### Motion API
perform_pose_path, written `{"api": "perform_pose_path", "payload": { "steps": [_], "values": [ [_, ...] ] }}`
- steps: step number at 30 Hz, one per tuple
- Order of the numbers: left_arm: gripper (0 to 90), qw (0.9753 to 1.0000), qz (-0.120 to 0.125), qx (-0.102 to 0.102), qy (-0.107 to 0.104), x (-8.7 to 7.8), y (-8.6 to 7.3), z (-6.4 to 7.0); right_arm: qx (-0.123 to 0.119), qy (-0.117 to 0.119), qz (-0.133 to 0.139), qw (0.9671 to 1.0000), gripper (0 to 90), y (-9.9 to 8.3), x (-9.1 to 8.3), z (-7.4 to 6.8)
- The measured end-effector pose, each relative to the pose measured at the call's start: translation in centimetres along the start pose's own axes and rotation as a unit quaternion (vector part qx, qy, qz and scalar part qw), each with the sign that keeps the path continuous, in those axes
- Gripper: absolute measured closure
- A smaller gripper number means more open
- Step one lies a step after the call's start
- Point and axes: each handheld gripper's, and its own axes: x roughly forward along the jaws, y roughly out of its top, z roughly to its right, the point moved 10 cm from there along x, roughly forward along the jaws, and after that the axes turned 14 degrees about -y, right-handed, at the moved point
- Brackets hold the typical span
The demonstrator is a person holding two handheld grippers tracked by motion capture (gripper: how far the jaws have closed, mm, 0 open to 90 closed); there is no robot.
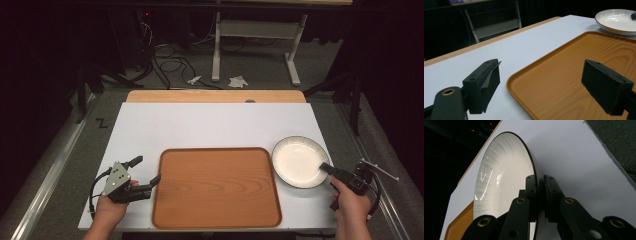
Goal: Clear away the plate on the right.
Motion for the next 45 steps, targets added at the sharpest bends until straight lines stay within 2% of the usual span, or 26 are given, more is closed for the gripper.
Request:
{"api": "perform_pose_path", "payload": {
  "steps": [11, 17, 27, 29, 30, 32, 33, 39, 45],
  "values": [
    [15.9, 1.0, 0.003, -0.001, 0.002, -0.1, 0.1, -0.1, -0.009, 0.014, 0.01, 0.9998, 84.6, 0.1, -0.7, -1.0],
    [15.8, 1.0, 0.005, -0.001, 0.002, -0.1, 0.1, -0.1, -0.014, 0.027, 0.016, 0.9994, 84.7, 0.4, -1.4, -2.7],
    [15.8, 1.0, 0.008, -0.002, 0.003, -0.2, 0.2, -0.2, -0.017, 0.042, 0.019, 0.9988, 84.8, 1.0, -1.7, -4.6],
    [15.9, 1.0, 0.008, -0.001, 0.002, -0.1, 0.3, -0.2, -0.021, 0.05, 0.017, 0.9984, 84.7, 1.1, -1.8, -5.5],
    [15.8, 1.0, 0.008, -0.001, 0.002, -0.1, 0.3, -0.2, -0.021, 0.05, 0.017, 0.9984, 84.7, 1.1, -1.8, -5.5],
    [15.8, 1.0, 0.006, 0.0, 0.002, -0.1, 0.2, -0.2, -0.025, 0.064, 0.013, 0.9976, 84.8, 1.0, -1.7, -6.8],
    [15.8, 1.0, 0.006, 0.0, 0.001, -0.1, 0.2, -0.2, -0.025, 0.064, 0.013, 0.9976, 84.8, 1.0, -1.7, -6.8],
    [15.8, 1.0, 0.008, -0.002, 0.0, -0.1, 0.3, -0.2, -0.038, 0.09, 0.003, 0.9952, 84.9, 0.2, -1.1, -9.6],
    [15.8, 1.0, 0.008, -0.002, 0.001, -0.2, 0.3, -0.3, -0.049, 0.104, -0.006, 0.9934, 85.0, -0.7, -0.4, -11.2]
  ]
}}
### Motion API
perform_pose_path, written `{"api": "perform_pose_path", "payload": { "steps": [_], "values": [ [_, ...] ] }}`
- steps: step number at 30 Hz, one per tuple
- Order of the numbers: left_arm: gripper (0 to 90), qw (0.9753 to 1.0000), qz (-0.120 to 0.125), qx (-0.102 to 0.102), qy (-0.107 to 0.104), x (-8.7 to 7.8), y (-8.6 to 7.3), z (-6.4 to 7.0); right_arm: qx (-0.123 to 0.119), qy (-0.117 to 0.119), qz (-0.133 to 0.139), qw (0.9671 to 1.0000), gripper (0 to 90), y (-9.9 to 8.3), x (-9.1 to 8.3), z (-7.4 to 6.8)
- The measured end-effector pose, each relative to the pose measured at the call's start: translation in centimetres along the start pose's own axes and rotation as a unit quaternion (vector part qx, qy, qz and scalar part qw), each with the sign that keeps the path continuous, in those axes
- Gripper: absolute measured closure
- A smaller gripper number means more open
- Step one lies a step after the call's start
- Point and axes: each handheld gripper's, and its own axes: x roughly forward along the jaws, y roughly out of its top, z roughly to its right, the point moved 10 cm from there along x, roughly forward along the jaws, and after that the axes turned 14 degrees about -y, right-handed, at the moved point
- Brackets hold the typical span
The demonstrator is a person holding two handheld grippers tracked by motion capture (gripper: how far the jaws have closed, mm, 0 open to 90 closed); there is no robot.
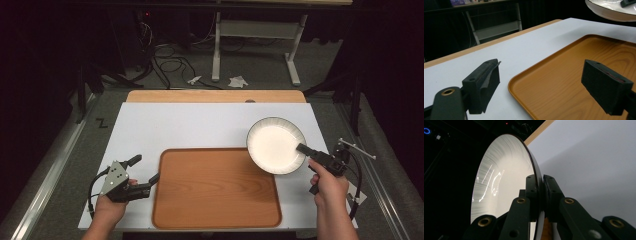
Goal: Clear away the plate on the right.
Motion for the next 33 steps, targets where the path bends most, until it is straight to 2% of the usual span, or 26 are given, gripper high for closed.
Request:
{"api": "perform_pose_path", "payload": {
  "steps": [7, 13, 23, 33],
  "values": [
    [15.8, 1.0, 0.0, 0.001, 0.0, 0.0, 0.0, 0.0, -0.006, 0.01, -0.01, 0.9999, 85.0, -0.7, 0.8, -1.0],
    [15.8, 1.0, -0.002, -0.001, 0.0, 0.1, -0.1, -0.1, -0.01, 0.032, -0.024, 0.9992, 85.0, -1.8, 1.3, -1.9],
    [15.8, 1.0, -0.002, 0.002, -0.002, 0.2, 0.0, 0.1, -0.043, 0.048, -0.05, 0.9967, 85.0, -4.4, 2.4, -3.9],
    [15.8, 1.0, 0.001, 0.002, -0.002, 0.1, 0.1, 0.0, -0.074, 0.051, -0.079, 0.9928, 84.9, -6.7, 3.5, -6.0]
  ]
}}
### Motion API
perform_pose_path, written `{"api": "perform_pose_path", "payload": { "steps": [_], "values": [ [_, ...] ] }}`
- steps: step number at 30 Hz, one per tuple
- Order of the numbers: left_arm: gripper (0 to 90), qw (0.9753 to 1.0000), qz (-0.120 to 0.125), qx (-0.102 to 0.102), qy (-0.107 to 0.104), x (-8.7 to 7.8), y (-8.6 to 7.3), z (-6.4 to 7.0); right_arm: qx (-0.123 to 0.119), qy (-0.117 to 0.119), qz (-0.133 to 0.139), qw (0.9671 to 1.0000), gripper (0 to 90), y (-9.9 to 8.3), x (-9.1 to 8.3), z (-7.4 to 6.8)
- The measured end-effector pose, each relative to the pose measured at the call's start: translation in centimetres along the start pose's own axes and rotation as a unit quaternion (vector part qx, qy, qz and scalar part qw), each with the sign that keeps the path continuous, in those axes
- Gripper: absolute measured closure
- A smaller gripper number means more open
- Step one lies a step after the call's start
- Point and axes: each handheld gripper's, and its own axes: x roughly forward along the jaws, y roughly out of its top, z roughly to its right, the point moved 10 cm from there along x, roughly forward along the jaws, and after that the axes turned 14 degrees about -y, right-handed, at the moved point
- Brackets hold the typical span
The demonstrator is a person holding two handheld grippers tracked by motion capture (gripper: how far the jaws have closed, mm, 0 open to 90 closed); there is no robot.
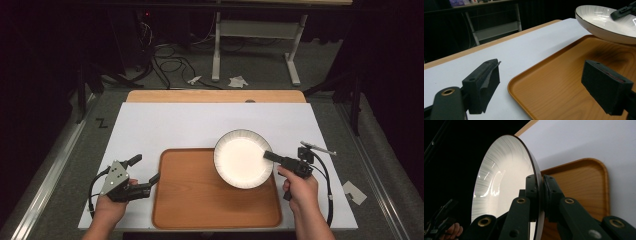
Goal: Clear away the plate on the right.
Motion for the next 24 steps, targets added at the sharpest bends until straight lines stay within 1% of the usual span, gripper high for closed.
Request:
{"api": "perform_pose_path", "payload": {
  "steps": [5, 9, 11, 13, 15, 16, 17, 20, 21, 24],
  "values": [
    [15.8, 1.0, 0.0, 0.0, 0.0, 0.0, 0.0, 0.0, -0.014, 0.002, -0.012, 0.9998, 84.9, -0.8, 0.6, -1.1],
    [15.8, 1.0, 0.001, 0.001, 0.0, 0.0, 0.1, 0.0, -0.031, -0.001, -0.022, 0.9993, 84.7, -1.6, 1.2, -1.8],
    [15.8, 1.0, 0.001, 0.001, 0.0, 0.0, 0.1, 0.0, -0.03, -0.001, -0.024, 0.9992, 84.8, -1.7, 1.3, -1.9],
    [15.8, 1.0, 0.001, 0.001, -0.001, 0.0, 0.1, 0.0, -0.036, -0.001, -0.025, 0.999, 84.7, -1.9, 1.5, -2.1],
    [15.9, 1.0, 0.0, 0.001, -0.001, 0.1, 0.1, 0.0, -0.044, 0.0, -0.031, 0.9986, 84.8, -2.2, 1.8, -2.5],
    [15.8, 1.0, 0.0, 0.001, -0.001, 0.1, 0.1, 0.0, -0.044, 0.0, -0.031, 0.9986, 84.8, -2.2, 1.8, -2.5],
    [15.9, 1.0, 0.0, 0.002, -0.001, 0.1, 0.1, 0.0, -0.05, 0.0, -0.035, 0.9981, 84.7, -2.5, 2.0, -2.8],
    [15.9, 1.0, 0.0, 0.002, -0.002, 0.1, 0.0, 0.1, -0.053, 0.0, -0.041, 0.9978, 84.8, -2.8, 2.3, -3.0],
    [15.9, 1.0, 0.0, 0.002, -0.002, 0.1, 0.1, 0.1, -0.059, -0.002, -0.046, 0.9972, 84.7, -3.1, 2.6, -3.1],
    [15.9, 1.0, 0.0, 0.002, -0.001, 0.1, 0.1, 0.1, -0.066, -0.005, -0.051, 0.9965, 84.7, -3.4, 2.8, -3.2]
  ]
}}
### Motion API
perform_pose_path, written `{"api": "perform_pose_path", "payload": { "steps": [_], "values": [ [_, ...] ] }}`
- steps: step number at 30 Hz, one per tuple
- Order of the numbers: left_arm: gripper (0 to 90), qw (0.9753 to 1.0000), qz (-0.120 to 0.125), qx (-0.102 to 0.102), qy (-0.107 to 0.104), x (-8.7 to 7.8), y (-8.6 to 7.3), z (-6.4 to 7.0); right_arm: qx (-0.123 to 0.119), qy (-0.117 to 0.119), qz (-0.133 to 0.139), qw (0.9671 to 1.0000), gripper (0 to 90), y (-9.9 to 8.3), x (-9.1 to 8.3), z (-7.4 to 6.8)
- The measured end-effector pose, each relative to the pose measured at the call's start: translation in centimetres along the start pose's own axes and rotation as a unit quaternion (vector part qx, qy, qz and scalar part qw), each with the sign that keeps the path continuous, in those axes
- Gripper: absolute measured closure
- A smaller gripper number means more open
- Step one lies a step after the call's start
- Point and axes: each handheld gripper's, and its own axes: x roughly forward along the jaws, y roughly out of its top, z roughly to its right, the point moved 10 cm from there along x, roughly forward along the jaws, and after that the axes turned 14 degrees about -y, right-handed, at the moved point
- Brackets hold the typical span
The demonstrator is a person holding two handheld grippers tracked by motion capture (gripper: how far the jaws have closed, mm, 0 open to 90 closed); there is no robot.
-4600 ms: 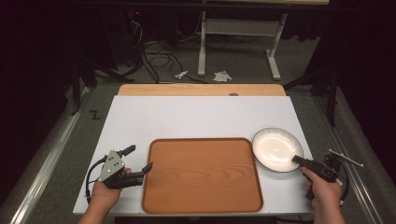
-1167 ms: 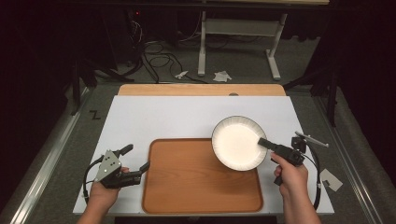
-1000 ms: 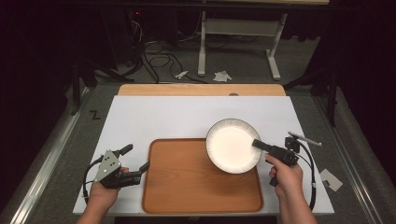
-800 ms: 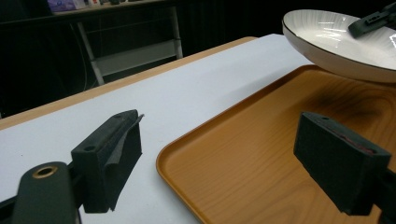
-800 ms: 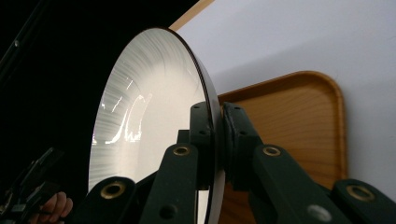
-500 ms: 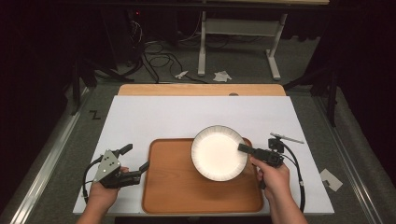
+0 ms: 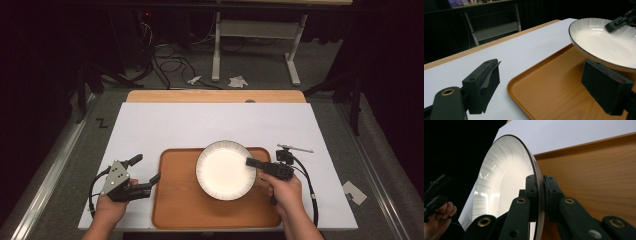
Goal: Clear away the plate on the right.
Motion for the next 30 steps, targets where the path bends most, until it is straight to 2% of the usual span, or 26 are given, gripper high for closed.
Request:
{"api": "perform_pose_path", "payload": {
  "steps": [21, 30],
  "values": [
    [15.8, 1.0, 0.0, 0.0, 0.0, 0.0, 0.0, 0.0, -0.047, -0.019, -0.031, 0.9982, 84.6, -1.9, 1.6, -1.1],
    [15.8, 1.0, 0.0, 0.0, -0.001, 0.0, 0.0, 0.1, -0.05, -0.023, -0.035, 0.9979, 84.4, -2.0, 1.8, -1.1]
  ]
}}
